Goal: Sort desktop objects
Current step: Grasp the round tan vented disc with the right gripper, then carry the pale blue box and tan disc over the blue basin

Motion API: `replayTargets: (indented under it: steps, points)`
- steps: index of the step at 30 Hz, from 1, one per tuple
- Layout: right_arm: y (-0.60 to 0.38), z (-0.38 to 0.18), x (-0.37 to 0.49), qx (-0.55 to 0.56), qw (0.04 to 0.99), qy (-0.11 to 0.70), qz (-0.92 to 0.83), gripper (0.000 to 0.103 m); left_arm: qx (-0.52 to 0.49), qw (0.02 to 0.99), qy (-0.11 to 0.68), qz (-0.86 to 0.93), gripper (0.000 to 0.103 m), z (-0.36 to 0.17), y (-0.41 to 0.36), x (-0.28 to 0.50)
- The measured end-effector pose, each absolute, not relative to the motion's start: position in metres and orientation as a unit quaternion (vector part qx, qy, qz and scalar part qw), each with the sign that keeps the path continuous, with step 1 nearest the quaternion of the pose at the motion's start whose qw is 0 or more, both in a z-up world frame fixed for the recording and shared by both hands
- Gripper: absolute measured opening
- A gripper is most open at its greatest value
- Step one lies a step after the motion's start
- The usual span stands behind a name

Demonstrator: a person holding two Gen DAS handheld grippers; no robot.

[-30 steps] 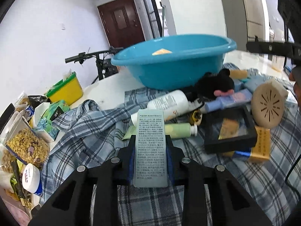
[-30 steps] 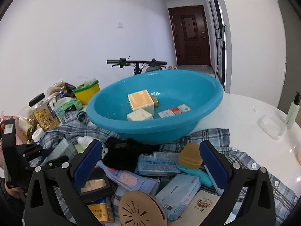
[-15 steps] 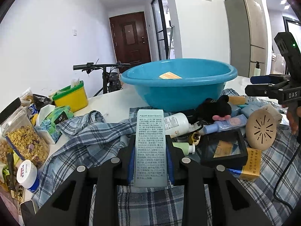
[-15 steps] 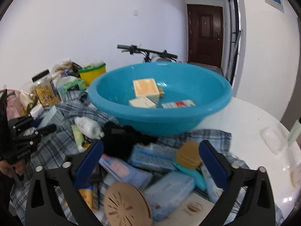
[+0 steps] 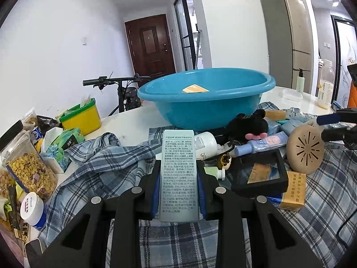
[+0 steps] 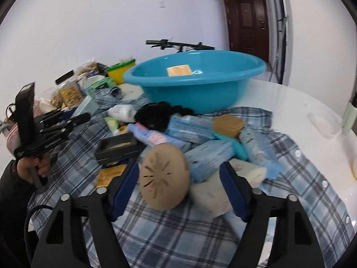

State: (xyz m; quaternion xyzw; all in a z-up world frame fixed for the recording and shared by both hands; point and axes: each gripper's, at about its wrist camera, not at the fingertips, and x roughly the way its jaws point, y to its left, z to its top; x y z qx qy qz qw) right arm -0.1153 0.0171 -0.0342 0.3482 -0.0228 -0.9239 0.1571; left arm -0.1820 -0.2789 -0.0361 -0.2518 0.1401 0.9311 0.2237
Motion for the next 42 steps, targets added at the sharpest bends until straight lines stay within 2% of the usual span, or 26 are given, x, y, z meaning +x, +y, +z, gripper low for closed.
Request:
replayTargets:
  steps: [3,6,9,14,19,24,42]
  points:
    - [0.006,-0.041,-0.120,0.364,0.167,-0.011,-0.916,0.057,-0.253,0.223,0.139,0.931,0.030,-0.036,-0.279,-0.182]
    - [0.002,-0.048,-0.122,0.371,0.170,-0.010,-0.913,0.055,-0.254,0.224,0.139,0.931,0.030,-0.036,-0.280,-0.182]
    - [0.007,-0.051,-0.124,0.380,0.176,-0.024,-0.908,0.040,-0.253,0.224,0.139,0.931,0.030,-0.036,-0.280,-0.182]
    - [0.008,-0.061,-0.130,0.400,0.175,-0.031,-0.899,0.038,-0.254,0.225,0.145,0.929,0.030,-0.038,-0.277,-0.181]
    - [0.015,-0.054,-0.123,0.376,0.184,-0.061,-0.906,0.020,-0.253,0.226,0.144,0.930,0.030,-0.038,-0.277,-0.178]
    - [0.008,-0.044,-0.113,0.357,0.186,-0.049,-0.914,0.016,-0.252,0.228,0.144,0.930,0.030,-0.037,-0.277,-0.179]
    - [-0.013,0.025,-0.108,0.284,0.157,0.008,-0.946,0.015,-0.255,0.228,0.135,0.930,0.030,-0.036,-0.278,-0.178]
